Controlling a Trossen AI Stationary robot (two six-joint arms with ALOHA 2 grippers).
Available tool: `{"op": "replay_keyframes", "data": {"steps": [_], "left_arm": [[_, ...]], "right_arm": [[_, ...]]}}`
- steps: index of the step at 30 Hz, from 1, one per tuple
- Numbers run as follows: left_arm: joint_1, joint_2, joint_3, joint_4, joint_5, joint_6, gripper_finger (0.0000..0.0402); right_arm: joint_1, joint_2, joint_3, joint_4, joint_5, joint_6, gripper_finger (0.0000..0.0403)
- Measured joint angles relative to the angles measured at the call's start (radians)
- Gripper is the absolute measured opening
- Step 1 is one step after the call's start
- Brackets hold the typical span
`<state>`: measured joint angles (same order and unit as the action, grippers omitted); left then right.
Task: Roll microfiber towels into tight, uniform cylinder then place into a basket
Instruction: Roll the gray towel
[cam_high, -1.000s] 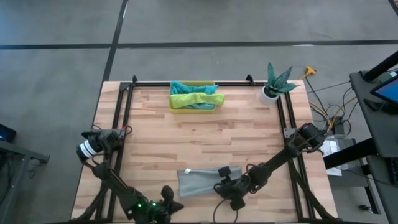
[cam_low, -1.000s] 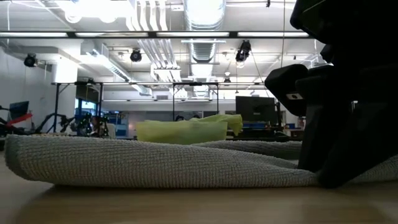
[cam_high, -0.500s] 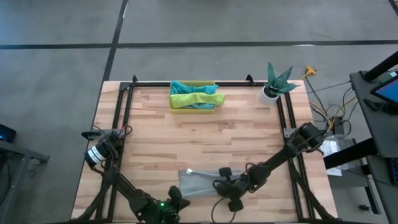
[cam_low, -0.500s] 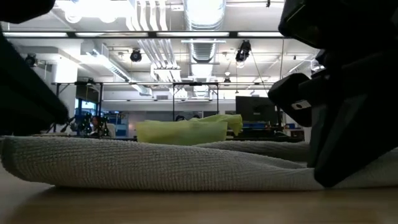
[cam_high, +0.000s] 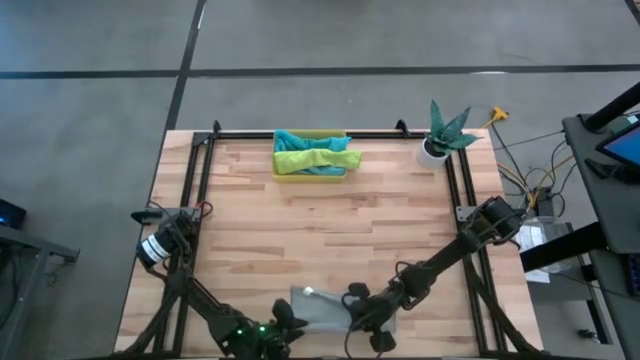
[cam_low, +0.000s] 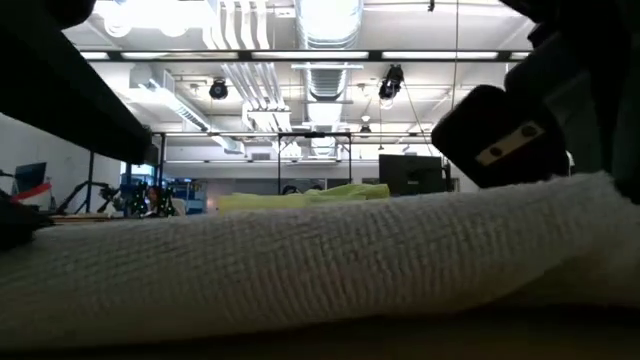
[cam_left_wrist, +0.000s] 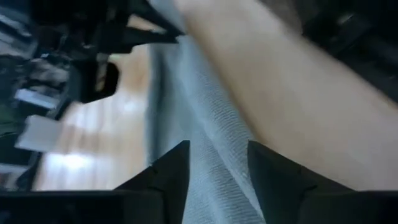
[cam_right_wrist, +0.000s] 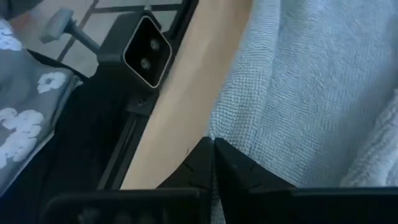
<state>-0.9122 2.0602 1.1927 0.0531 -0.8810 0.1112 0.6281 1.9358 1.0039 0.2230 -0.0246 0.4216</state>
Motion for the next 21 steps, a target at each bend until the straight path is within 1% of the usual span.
{"op": "replay_keyframes", "data": {"steps": [4,7,13,16,21], "left_arm": [[0.006,0.0,-0.006,0.058,0.093,0.0,0.0162],[0.009,0.0,-0.007,0.084,0.145,-0.002,0.0165],[0.009,0.0,-0.008,0.104,0.149,-0.003,0.0166],[0.015,0.0,-0.011,0.105,0.17,-0.006,0.0166],[0.032,0.017,-0.019,0.105,0.174,-0.053,0.0166]], "right_arm": [[0.0,0.0,-0.001,-0.006,0.002,0.024,0.0009],[0.0,0.0,-0.002,-0.009,0.028,0.025,0.0009],[0.0,0.0,-0.023,-0.01,0.05,0.045,0.0009],[0.0,0.0,-0.032,-0.009,0.052,0.058,0.0009],[0.0,-0.001,-0.044,-0.004,0.06,0.075,0.0009]]}}
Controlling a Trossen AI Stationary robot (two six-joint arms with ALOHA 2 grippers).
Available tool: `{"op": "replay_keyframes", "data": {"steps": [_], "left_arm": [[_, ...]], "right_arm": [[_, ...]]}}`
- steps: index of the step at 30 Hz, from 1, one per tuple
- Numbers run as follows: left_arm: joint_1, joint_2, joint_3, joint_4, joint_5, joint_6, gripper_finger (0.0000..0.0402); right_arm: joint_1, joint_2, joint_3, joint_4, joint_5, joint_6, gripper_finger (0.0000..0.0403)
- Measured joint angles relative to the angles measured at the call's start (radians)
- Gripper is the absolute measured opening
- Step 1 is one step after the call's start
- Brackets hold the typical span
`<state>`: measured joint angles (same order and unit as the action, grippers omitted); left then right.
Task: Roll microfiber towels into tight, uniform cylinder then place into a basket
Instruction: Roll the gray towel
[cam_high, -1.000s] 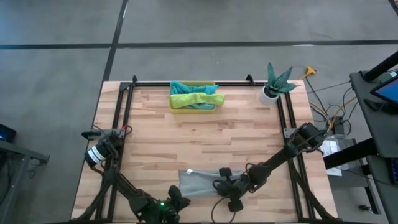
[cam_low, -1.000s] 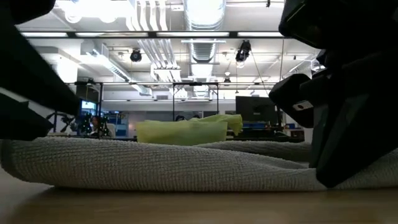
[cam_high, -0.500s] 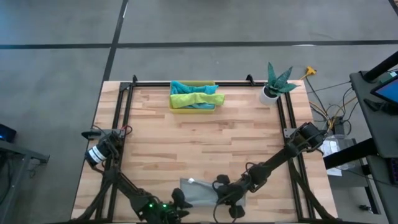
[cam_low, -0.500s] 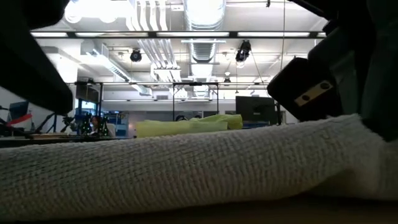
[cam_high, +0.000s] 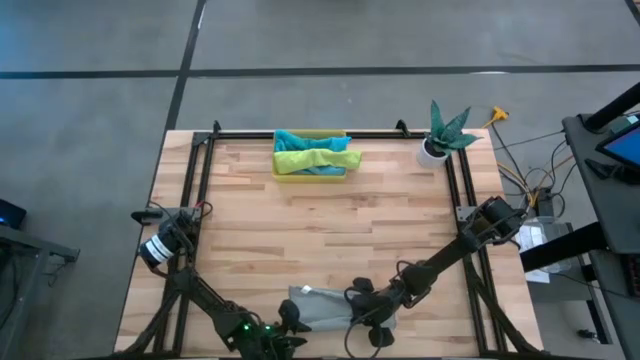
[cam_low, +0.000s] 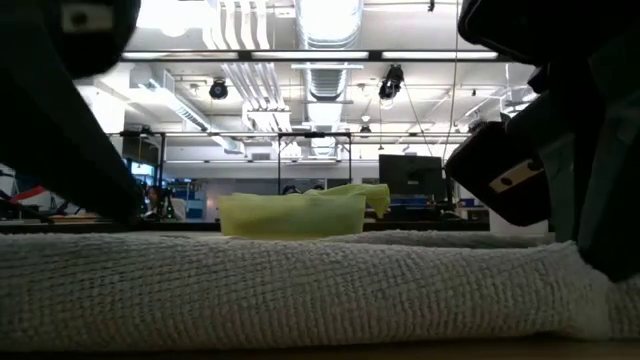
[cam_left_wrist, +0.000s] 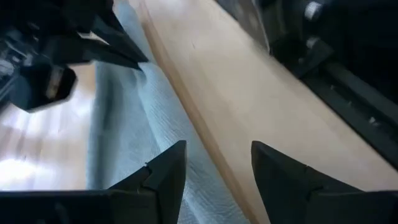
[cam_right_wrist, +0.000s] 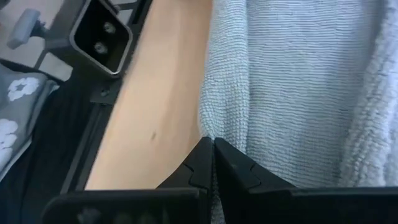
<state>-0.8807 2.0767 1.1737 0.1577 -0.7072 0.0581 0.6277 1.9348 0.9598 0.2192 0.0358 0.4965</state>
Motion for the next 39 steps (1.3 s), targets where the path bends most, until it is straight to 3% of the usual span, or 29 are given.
{"op": "replay_keyframes", "data": {"steps": [15,25,34,39], "left_arm": [[0.022,0.044,0.009,-0.009,-0.019,-0.096,0.0155],[0.026,0.023,0.031,-0.182,-0.064,-0.108,0.0117],[0.052,-0.006,0.174,-0.563,0.117,-0.383,0.0116],[0.084,-0.006,0.218,-0.583,0.166,-0.403,0.0116]], "right_arm": [[-0.002,-0.001,-0.02,0.007,0.021,0.002,0.0009],[0.009,-0.001,-0.02,0.025,0.006,0.002,0.0009],[0.009,-0.001,-0.02,0.024,-0.01,0.001,0.0009],[0.009,-0.001,-0.025,0.024,-0.01,0.001,0.0009]]}}
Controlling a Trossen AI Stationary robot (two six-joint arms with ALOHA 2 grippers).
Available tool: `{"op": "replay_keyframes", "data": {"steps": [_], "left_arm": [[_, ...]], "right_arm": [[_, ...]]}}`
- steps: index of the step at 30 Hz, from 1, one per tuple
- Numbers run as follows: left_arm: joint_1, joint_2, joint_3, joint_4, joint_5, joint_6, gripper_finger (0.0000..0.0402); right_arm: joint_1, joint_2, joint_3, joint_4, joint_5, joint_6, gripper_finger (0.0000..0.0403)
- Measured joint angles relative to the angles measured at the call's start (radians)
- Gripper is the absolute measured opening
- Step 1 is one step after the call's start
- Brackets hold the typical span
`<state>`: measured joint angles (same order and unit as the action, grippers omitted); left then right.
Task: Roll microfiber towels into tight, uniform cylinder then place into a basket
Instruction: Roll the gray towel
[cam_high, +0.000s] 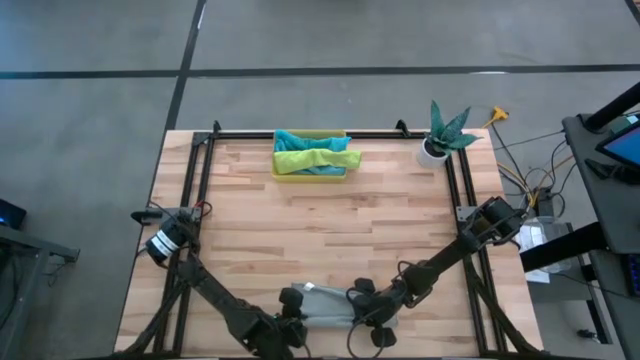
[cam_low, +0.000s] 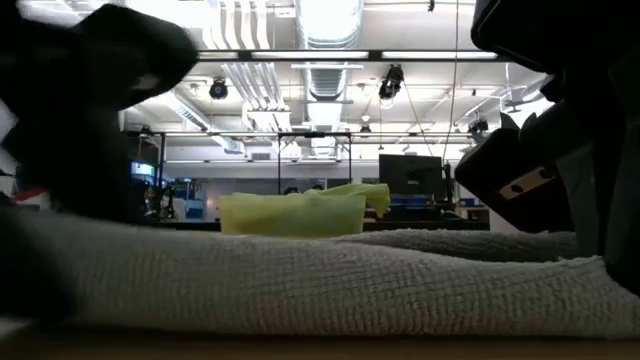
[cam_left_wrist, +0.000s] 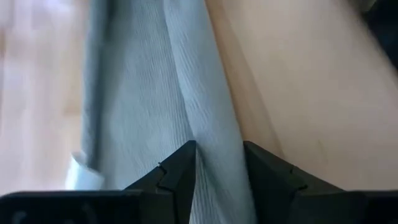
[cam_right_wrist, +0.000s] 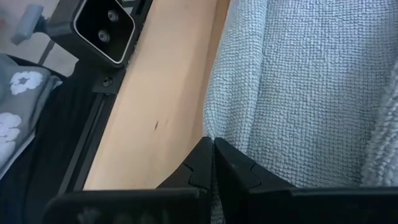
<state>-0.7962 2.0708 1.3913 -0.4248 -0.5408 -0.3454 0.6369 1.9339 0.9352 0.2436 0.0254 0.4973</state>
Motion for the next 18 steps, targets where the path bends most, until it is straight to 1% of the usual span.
{"op": "replay_keyframes", "data": {"steps": [8,14,18], "left_arm": [[0.005,-0.007,0.035,0.004,0.008,0.046,0.0116],[0.003,-0.009,0.037,-0.042,0.006,0.045,0.0116],[0.0,-0.009,0.043,-0.041,-0.045,0.063,0.0116]], "right_arm": [[0.0,0.0,-0.007,-0.002,-0.002,0.0,0.0009],[0.0,0.0,-0.007,-0.002,-0.002,0.0,0.0009],[0.0,0.0,-0.008,-0.002,-0.002,0.0,0.0009]]}}
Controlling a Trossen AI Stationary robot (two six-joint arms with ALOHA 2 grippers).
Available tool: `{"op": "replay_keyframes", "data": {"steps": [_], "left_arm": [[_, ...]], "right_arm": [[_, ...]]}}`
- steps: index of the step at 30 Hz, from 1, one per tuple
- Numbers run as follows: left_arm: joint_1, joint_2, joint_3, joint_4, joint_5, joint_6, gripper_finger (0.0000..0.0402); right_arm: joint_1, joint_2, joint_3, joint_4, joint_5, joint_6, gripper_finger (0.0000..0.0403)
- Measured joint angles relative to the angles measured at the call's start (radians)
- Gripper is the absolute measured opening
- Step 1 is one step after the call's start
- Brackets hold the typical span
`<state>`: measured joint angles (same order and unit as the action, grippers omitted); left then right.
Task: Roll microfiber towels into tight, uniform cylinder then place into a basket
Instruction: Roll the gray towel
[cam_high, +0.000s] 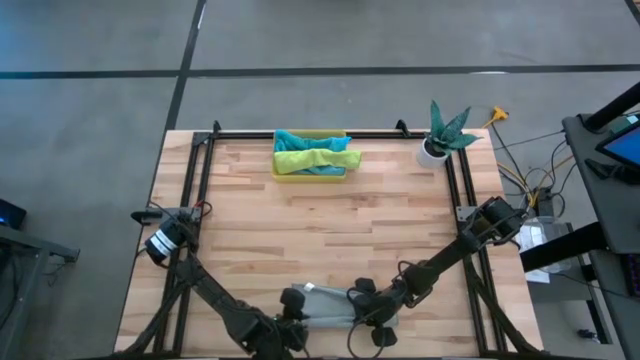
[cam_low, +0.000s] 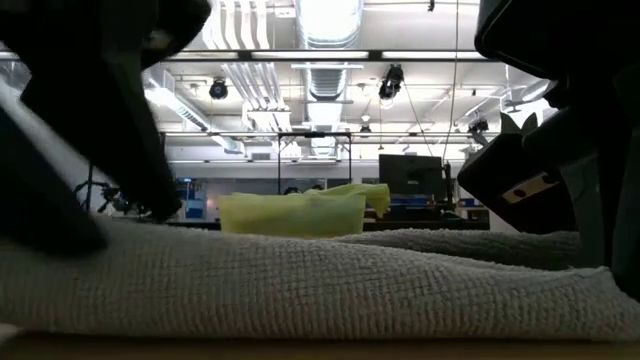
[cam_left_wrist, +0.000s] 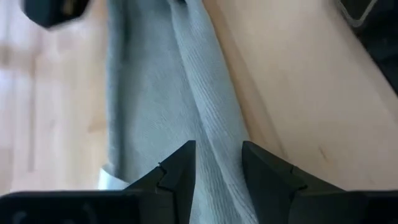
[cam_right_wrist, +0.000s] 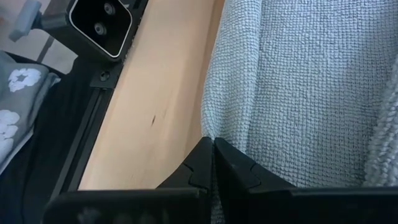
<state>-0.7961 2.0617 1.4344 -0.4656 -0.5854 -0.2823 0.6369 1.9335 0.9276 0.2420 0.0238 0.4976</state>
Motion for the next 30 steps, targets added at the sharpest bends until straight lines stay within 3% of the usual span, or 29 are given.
{"op": "replay_keyframes", "data": {"steps": [5,12,16,23,30], "left_arm": [[-0.019,0.001,0.024,0.004,-0.083,0.086,0.0116],[-0.037,0.002,0.09,-0.006,-0.068,0.104,0.0116],[-0.027,0.002,0.139,-0.07,0.036,0.013,0.0116],[0.064,0.002,0.152,-0.11,0.318,-0.128,0.0116],[0.088,0.002,0.098,-0.122,0.345,-0.131,0.0116]], "right_arm": [[0.0,0.0,0.0,0.0,0.002,0.0,0.0009],[0.0,0.0,0.0,-0.001,0.002,0.0,0.0009],[0.0,0.0,0.0,-0.001,0.002,0.0,0.0009],[0.0,0.0,0.0,-0.005,0.002,0.0,0.0009],[0.0,0.0,-0.006,-0.006,0.002,-0.004,0.0009]]}}
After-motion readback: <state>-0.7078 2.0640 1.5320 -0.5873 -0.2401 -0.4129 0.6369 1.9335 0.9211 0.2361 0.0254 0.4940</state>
